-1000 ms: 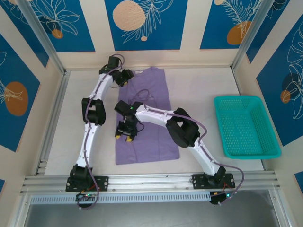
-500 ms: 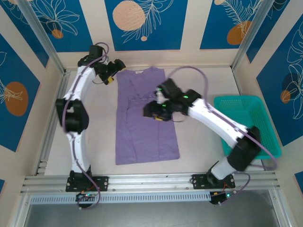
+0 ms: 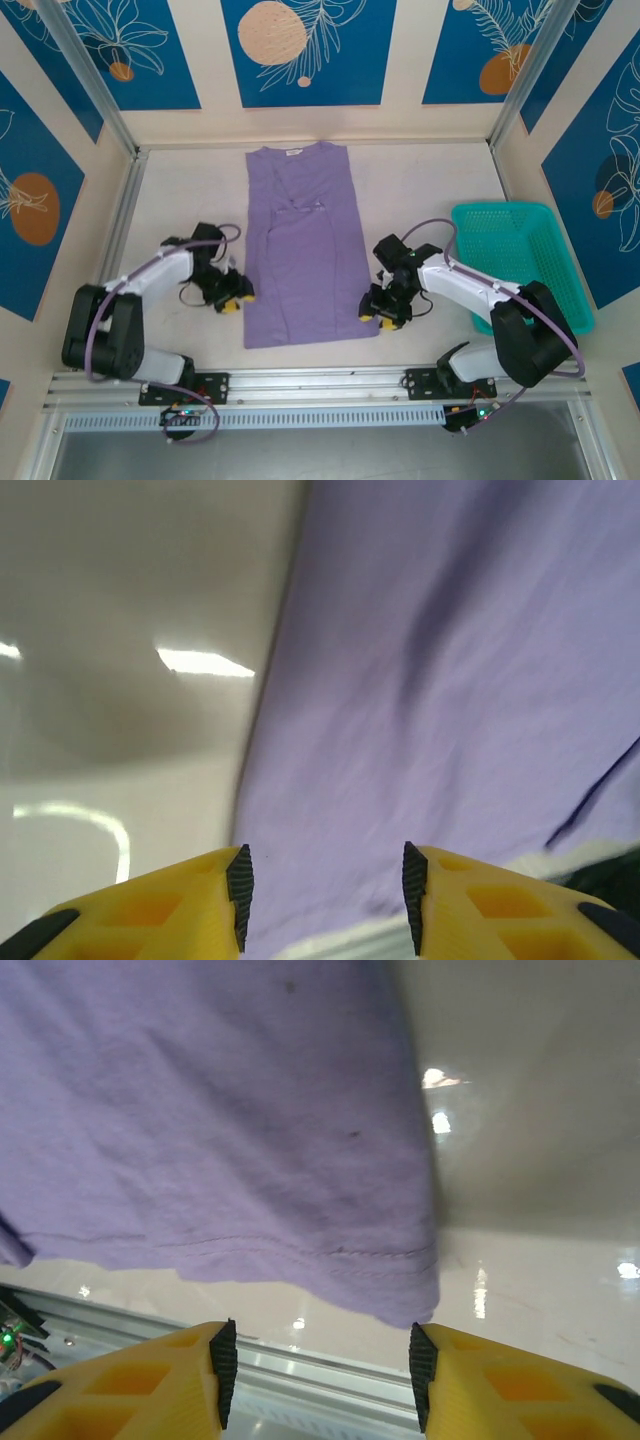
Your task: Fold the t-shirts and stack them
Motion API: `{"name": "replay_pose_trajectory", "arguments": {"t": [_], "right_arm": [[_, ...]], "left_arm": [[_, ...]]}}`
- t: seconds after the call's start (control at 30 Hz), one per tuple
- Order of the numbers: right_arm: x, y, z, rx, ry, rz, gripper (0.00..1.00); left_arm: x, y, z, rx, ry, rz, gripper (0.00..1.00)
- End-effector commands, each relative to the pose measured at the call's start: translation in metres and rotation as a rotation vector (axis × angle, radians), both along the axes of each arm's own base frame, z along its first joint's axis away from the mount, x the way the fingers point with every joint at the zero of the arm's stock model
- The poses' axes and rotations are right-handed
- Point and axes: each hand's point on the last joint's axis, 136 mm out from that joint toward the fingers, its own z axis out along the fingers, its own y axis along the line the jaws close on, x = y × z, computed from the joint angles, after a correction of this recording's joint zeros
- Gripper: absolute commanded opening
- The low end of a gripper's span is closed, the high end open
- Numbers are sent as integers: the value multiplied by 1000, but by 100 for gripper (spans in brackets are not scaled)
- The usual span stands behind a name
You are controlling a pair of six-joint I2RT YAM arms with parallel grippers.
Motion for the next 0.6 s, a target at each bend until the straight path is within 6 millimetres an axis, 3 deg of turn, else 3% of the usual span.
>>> {"name": "replay_pose_trajectory", "arguments": {"t": [0.0, 0.17, 0.4, 0.57], "right_arm": [[-6, -5, -7, -1, 24, -18, 52], [-4, -10, -17, -16, 49, -47, 52], [-5, -6, -27, 21, 93, -51, 51], [0, 0, -24, 58, 69, -44, 43]], "left_arm": [[-24, -9, 5, -87, 38, 5, 46], [-52, -14, -7, -72, 133, -12, 46], [-66, -14, -20, -3, 204, -48, 49], [-78, -11, -29, 76, 255, -98, 47]]}}
